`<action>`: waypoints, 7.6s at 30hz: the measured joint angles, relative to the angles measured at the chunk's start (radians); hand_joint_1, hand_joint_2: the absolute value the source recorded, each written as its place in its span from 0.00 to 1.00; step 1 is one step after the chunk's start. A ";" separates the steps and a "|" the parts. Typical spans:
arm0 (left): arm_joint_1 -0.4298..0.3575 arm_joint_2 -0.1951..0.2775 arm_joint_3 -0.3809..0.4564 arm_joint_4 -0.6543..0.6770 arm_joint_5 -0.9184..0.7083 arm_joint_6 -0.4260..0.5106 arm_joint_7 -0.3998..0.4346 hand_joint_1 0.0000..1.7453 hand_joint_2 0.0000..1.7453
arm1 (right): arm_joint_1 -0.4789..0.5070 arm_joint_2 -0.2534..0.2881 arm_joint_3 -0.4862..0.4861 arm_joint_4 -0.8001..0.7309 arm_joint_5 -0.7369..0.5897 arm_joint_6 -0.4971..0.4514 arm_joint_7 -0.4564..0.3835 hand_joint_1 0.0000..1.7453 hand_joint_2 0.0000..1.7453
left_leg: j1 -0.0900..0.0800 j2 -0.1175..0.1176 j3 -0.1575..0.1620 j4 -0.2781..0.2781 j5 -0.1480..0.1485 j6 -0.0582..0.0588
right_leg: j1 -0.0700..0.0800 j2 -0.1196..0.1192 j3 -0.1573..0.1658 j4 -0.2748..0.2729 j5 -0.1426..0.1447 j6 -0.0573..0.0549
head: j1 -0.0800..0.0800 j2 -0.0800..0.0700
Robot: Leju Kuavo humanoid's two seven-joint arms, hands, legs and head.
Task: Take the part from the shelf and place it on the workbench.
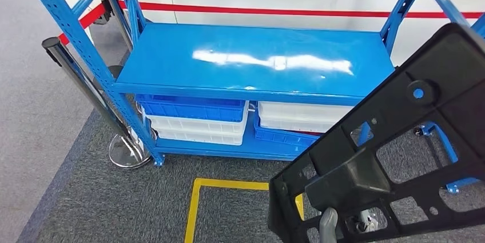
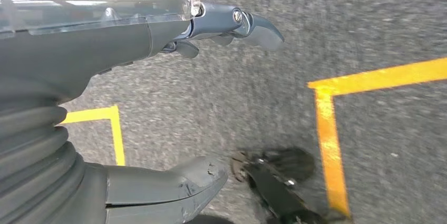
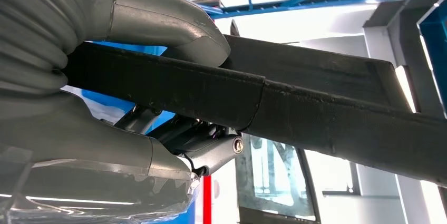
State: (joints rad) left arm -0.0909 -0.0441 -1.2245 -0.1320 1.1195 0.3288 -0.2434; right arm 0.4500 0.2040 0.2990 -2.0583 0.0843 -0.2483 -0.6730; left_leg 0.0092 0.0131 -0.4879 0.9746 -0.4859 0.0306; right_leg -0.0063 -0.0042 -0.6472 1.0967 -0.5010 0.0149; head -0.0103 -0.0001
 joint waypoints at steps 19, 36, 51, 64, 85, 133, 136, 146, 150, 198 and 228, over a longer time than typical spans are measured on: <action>0.002 0.003 -0.025 0.003 -0.004 -0.008 0.010 0.00 1.00 | 0.037 0.036 -0.031 -0.007 -0.003 0.059 -0.001 1.00 1.00 | 0.008 -0.005 -0.191 0.315 -0.102 -0.067 | 0.001 -0.004 0.094 -0.096 0.034 -0.053 | -0.003 0.000; -0.002 0.004 -0.045 0.003 -0.003 -0.011 0.006 0.00 1.00 | 0.061 0.054 -0.063 -0.003 -0.034 0.114 0.002 1.00 1.00 | 0.000 0.062 -0.045 -0.009 0.035 -0.006 | -0.014 -0.001 -0.005 0.161 -0.026 0.018 | 0.005 0.000; 0.004 0.004 -0.047 0.003 0.001 -0.013 0.008 0.00 1.00 | 0.084 0.089 -0.108 -0.001 -0.048 0.149 -0.002 1.00 1.00 | 0.005 -0.009 -0.138 0.264 -0.081 -0.059 | 0.001 0.050 0.116 -0.099 0.022 -0.056 | -0.003 0.000; 0.004 0.006 -0.047 0.004 0.009 -0.020 0.002 0.00 1.00 | 0.096 0.106 -0.139 -0.004 -0.039 0.166 -0.005 1.00 1.00 | 0.009 0.019 -0.019 -0.002 0.010 -0.015 | -0.004 0.013 -0.043 0.182 -0.104 0.000 | 0.007 0.000; 0.008 0.011 -0.047 0.005 0.038 -0.028 -0.014 0.00 1.00 | 0.058 0.148 -0.161 0.054 0.015 0.188 -0.018 1.00 1.00 | 0.003 -0.091 -0.049 0.069 -0.006 -0.033 | 0.010 0.105 0.078 -0.069 0.028 -0.057 | 0.000 0.000; 0.001 0.007 -0.094 0.007 0.054 0.000 -0.023 0.00 1.00 | 0.133 0.153 -0.284 -0.025 0.163 0.052 -0.022 1.00 1.00 | -0.005 0.093 -0.014 0.022 -0.022 -0.032 | 0.009 -0.064 0.083 -0.073 0.011 -0.019 | 0.011 0.000; 0.001 0.007 -0.095 0.007 0.054 0.001 -0.023 0.00 1.00 | 0.134 0.153 -0.284 -0.025 0.167 0.049 -0.022 1.00 1.00 | -0.005 0.095 -0.014 0.022 -0.022 -0.033 | 0.010 -0.060 0.082 -0.073 0.012 -0.021 | 0.011 0.000; 0.004 0.008 -0.122 0.007 0.056 0.048 -0.050 0.00 1.00 | 0.146 0.154 -0.307 -0.027 0.202 0.014 -0.022 1.00 1.00 | 0.008 -0.056 -0.077 0.155 -0.064 -0.053 | 0.003 0.084 0.070 -0.069 0.023 -0.047 | 0.003 0.000; 0.003 0.008 -0.124 0.007 0.059 0.054 -0.053 0.00 1.00 | 0.146 0.154 -0.314 -0.027 0.206 0.010 -0.021 1.00 1.00 | 0.009 -0.099 -0.037 0.047 -0.024 -0.038 | -0.003 0.146 0.051 -0.062 0.032 -0.020 | 0.004 0.000; -0.004 -0.003 -0.139 0.013 0.096 0.035 -0.067 0.00 1.00 | 0.149 0.154 -0.317 -0.006 0.332 -0.064 -0.022 1.00 1.00 | -0.003 0.095 -0.012 0.047 -0.053 -0.044 | 0.008 -0.027 0.082 -0.087 0.017 -0.032 | 0.009 0.000; -0.001 -0.003 -0.140 0.013 0.128 0.007 -0.068 0.00 1.00 | 0.145 0.154 -0.303 -0.008 0.332 -0.055 -0.022 1.00 1.00 | -0.002 0.110 -0.004 0.037 -0.053 -0.036 | 0.015 -0.048 0.078 -0.088 0.021 -0.031 | 0.019 0.000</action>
State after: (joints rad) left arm -0.0916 -0.0474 -1.3645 -0.1190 1.2475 0.3358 -0.3109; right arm 0.5951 0.3583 -0.0041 -2.0664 0.4166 -0.3032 -0.6949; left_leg 0.0072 0.1233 -0.4915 1.0121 -0.5391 -0.0051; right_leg 0.0090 -0.0524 -0.5689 1.0085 -0.4797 -0.0160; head 0.0086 -0.0002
